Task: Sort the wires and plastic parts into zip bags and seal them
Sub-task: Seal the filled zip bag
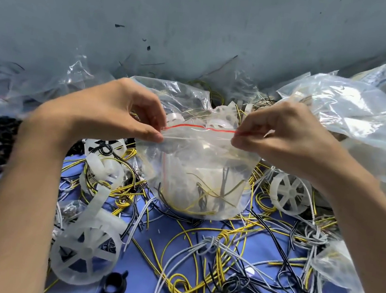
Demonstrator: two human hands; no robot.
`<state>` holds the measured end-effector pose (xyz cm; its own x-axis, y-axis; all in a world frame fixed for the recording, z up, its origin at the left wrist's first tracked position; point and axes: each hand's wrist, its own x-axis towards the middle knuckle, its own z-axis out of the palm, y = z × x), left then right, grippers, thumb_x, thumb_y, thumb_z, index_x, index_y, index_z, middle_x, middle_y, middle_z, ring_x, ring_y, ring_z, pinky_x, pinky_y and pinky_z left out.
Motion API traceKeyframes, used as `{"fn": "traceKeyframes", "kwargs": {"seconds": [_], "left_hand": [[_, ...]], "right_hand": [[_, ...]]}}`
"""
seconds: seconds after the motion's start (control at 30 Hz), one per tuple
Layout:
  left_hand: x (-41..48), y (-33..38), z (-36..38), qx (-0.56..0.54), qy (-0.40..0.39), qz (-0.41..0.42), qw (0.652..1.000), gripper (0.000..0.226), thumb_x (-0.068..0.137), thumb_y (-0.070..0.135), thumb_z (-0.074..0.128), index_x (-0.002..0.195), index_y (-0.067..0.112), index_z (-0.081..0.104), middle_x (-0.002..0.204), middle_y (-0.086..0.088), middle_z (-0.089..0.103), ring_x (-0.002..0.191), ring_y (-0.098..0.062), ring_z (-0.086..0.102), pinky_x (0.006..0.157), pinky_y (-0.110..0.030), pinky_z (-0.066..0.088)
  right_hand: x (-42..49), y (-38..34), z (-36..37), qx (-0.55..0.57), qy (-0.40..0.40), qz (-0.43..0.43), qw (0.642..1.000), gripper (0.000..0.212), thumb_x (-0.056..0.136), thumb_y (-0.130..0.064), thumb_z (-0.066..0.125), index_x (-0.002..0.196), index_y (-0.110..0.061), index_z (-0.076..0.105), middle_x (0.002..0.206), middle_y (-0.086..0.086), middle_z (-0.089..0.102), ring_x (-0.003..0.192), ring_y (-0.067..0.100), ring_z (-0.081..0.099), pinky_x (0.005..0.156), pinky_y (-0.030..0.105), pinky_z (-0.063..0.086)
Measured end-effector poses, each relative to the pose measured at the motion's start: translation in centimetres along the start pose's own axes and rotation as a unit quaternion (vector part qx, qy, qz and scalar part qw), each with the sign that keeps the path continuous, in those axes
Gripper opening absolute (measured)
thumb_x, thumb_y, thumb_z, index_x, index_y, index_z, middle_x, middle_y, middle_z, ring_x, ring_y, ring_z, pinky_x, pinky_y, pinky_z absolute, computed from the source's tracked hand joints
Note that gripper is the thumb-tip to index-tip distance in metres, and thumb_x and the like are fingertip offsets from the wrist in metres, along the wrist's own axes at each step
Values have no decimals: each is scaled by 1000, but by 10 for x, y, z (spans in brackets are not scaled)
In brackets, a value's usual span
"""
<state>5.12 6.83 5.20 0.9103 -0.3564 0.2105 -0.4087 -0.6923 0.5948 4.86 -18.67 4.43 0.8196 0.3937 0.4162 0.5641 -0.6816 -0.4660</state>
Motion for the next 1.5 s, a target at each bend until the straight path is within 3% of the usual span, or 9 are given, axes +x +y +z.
{"fn": "traceKeyframes", "kwargs": {"seconds": [0.23,0.5,0.73,0.97,1.17,1.27,1.33,1.5], "left_hand": [[1,-2,2,37,-22,-23,999,12,70,21,81,77,25,72,75,11,71,73,-7,67,80,-33,55],[1,-1,4,51,-50,-30,997,8,72,29,78,76,29,71,71,11,70,66,-1,62,84,-36,52],[3,-3,5,52,-55,-25,997,10,74,27,77,74,34,70,69,8,69,67,-6,60,87,-43,51],[5,2,8,38,-15,12,999,13,75,20,76,67,27,68,67,4,67,61,-4,55,64,-21,43],[6,4,10,27,1,32,999,8,73,23,78,71,25,70,70,4,70,65,-9,62,73,-35,53],[6,8,11,3,-16,44,999,7,70,26,78,74,25,72,74,5,71,72,-12,67,77,-33,52],[7,9,13,1,-24,46,999,7,70,25,78,73,27,72,73,6,71,69,-8,66,78,-31,51],[7,16,17,7,-41,52,998,10,70,29,76,77,24,72,74,5,71,74,-13,66,85,-44,54]], "right_hand": [[-1,-7,9,25,-7,3,1000,5,78,-23,73,80,-20,77,69,-6,71,67,6,63,59,13,43],[-3,-10,9,8,-11,-6,1000,8,76,-12,69,76,-17,76,65,2,68,60,10,57,61,24,46],[-2,-12,16,25,1,-4,1000,8,79,-30,72,81,-23,76,72,-4,72,68,6,62,66,28,49],[-1,-12,15,15,33,-20,999,3,79,-17,73,79,-16,76,63,-11,63,63,-1,55,58,13,43],[-1,-11,11,28,15,-2,999,7,80,-23,72,84,-20,76,72,-8,70,64,0,59,63,18,46],[-2,-12,11,24,2,-6,1000,7,80,-24,72,83,-20,77,71,-5,70,62,-1,57,61,16,45],[-3,-12,10,10,-16,-7,1000,8,80,-26,72,84,-21,77,72,-1,71,67,5,60,65,21,47],[-4,-12,13,-15,-8,-22,1000,6,80,-23,71,79,-20,76,69,-2,70,68,9,61,67,29,51]]}}
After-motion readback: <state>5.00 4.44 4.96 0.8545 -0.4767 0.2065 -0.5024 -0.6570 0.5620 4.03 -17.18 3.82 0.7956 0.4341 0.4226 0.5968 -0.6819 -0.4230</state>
